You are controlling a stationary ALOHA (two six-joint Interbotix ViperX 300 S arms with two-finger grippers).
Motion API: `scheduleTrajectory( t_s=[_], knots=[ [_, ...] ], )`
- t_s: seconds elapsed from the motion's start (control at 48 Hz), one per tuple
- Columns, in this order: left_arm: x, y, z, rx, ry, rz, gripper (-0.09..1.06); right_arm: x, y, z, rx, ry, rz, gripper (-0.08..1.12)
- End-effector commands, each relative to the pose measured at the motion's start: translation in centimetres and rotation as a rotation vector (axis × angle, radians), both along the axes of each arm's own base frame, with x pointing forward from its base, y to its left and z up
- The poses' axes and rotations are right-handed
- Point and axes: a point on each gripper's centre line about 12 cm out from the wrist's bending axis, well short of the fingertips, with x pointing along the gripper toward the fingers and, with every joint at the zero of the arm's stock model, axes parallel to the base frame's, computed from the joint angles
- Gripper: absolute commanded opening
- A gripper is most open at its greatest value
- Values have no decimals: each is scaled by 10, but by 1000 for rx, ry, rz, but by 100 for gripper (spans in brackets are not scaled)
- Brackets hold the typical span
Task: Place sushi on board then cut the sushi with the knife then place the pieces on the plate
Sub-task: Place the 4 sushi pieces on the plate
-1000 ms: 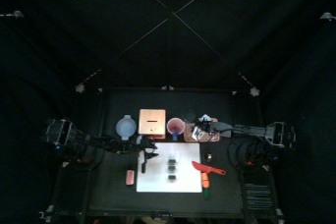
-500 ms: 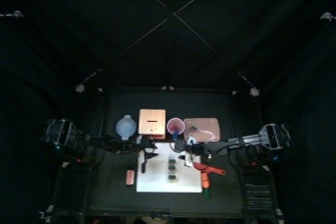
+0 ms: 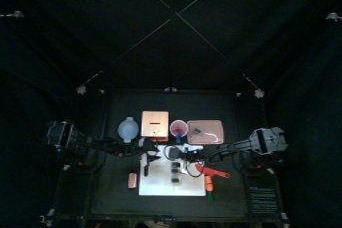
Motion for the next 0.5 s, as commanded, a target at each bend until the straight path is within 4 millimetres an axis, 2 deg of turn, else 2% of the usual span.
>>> scheduleTrajectory(
  t_s=[0.021,0.5],
  knots=[
    [2,0,4,-2,-15,3,79,9,4,15,5,-49,10,80],
    [0,1,2,-7,-7,10,79,14,4,-11,-2,14,8,77]
  ],
)
